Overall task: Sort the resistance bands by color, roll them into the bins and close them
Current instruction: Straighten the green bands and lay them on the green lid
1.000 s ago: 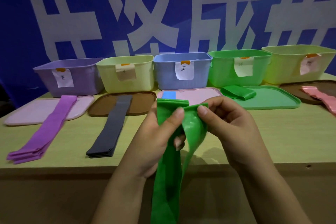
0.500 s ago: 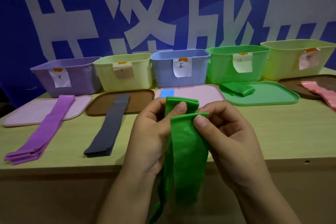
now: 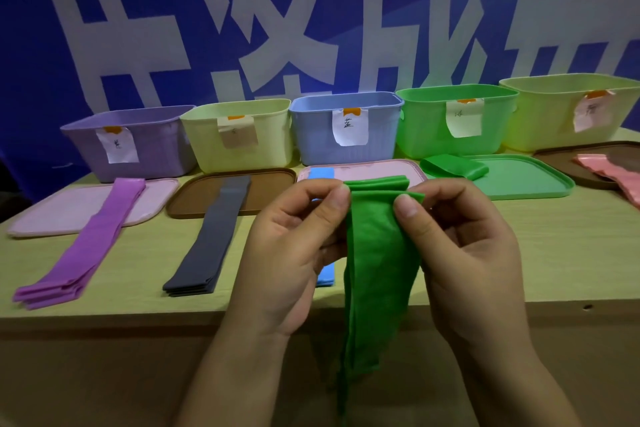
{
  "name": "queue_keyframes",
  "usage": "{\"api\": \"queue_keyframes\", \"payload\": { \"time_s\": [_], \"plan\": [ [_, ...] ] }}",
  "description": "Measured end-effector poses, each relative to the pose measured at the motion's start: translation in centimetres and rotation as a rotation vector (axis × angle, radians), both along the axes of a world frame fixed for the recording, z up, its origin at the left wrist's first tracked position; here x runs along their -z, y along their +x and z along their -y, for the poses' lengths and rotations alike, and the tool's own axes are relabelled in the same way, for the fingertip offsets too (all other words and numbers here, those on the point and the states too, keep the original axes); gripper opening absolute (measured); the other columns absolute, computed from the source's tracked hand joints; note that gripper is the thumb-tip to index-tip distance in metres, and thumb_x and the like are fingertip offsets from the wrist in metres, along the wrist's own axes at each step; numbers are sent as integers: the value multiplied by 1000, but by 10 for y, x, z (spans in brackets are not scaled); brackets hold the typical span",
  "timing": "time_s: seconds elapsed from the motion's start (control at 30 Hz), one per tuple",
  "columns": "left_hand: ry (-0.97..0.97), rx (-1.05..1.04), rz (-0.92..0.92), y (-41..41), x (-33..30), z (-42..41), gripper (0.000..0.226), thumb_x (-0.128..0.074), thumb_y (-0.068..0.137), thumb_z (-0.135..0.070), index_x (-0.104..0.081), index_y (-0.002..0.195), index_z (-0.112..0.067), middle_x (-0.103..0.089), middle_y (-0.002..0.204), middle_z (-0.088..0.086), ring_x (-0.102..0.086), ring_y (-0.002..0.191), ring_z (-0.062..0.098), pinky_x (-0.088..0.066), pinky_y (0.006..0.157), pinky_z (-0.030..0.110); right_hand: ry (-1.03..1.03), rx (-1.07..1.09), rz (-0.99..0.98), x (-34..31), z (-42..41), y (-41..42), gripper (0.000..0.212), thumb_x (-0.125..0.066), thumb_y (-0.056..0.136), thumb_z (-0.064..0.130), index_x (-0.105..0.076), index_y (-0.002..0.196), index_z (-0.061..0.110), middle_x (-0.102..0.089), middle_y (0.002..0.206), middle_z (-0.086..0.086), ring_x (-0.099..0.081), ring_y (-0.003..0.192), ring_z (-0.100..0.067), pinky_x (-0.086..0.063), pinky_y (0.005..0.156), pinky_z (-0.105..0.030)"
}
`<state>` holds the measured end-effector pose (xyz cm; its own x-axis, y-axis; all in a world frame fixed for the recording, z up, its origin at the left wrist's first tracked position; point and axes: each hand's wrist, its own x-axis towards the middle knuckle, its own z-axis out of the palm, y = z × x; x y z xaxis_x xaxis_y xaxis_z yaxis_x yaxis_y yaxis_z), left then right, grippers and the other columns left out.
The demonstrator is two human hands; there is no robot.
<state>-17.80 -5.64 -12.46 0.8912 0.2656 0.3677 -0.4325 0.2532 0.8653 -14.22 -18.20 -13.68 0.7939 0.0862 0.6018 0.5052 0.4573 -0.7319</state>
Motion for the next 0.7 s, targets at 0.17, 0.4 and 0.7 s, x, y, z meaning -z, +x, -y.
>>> {"api": "queue_keyframes", "payload": {
  "time_s": [0.17, 0.4, 0.7],
  "plan": [
    [6, 30, 25, -2, 1, -2, 16, -59, 76, -19, -75, 74, -20, -73, 77, 7, -69, 69, 17, -53, 59, 25, -43, 34, 17, -1, 0, -1, 17, -67, 73, 13, -68, 71, 30, -63, 65, 8, -57, 64, -2, -46, 60, -13],
    [81, 61, 87, -5, 3, -6, 7, -68, 75, -22, -74, 78, -21, -73, 82, 6, -70, 74, 19, -54, 63, 26, -54, 41, 8, -2, -2, -3, 16, -67, 74, 13, -67, 71, 28, -64, 66, 8, -58, 65, -2, -46, 60, -13],
    [202, -91, 170, -3, 6, -9, 9, -71, 64, -23, -71, 73, -26, -67, 75, -1, -65, 72, 15, -55, 62, 26, -140, 200, 110, 3, -3, -5, 13, -72, 75, 18, -62, 72, 25, -64, 77, 8, -61, 75, -5, -49, 63, -20]
  ]
}}
